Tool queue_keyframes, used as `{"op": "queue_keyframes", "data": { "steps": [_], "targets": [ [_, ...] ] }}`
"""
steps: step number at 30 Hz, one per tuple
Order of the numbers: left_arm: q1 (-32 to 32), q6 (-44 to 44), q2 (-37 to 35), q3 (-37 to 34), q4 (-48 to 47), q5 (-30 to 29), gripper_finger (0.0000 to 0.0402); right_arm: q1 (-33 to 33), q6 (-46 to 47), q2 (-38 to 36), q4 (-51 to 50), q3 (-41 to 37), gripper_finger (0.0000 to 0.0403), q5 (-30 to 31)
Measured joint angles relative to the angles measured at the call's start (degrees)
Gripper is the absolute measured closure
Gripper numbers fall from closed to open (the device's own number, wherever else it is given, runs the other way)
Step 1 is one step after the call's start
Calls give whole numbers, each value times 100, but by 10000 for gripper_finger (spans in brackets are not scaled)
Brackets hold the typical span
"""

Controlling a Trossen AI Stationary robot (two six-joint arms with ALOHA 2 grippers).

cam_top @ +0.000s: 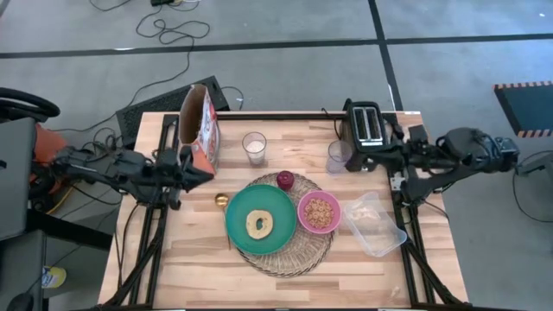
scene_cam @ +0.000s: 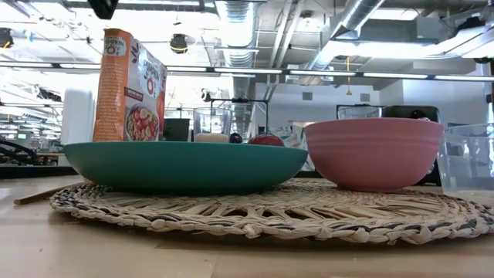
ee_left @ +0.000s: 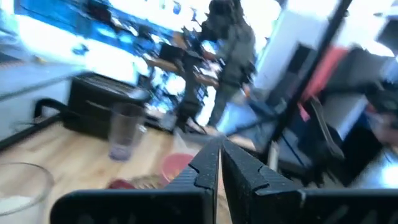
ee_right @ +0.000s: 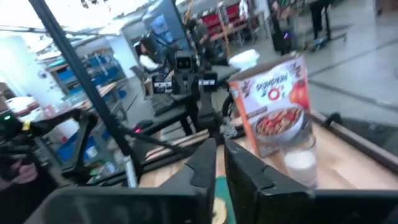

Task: Arrange a breakfast setting
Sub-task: Return to Home Position

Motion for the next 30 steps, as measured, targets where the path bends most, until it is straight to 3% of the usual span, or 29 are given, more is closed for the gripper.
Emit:
{"op": "queue_keyframes", "data": {
  "steps": [4, 14, 23, 30],
  "targets": [
    [2, 68, -347, -252, 109, -230, 395, 16, -315, -138, 871, -658, 323, 29],
    [2, 149, -479, -322, -401, -661, 395, -187, -333, -483, 2614, -2447, 349, 26],
    [4, 709, -445, -378, -581, -733, 395, -433, -28, -530, 2194, -2542, 351, 34],
    [4, 1043, -652, -1276, 458, -364, 395, -430, -494, -758, 2752, -3091, 351, -426]
  ]
}}
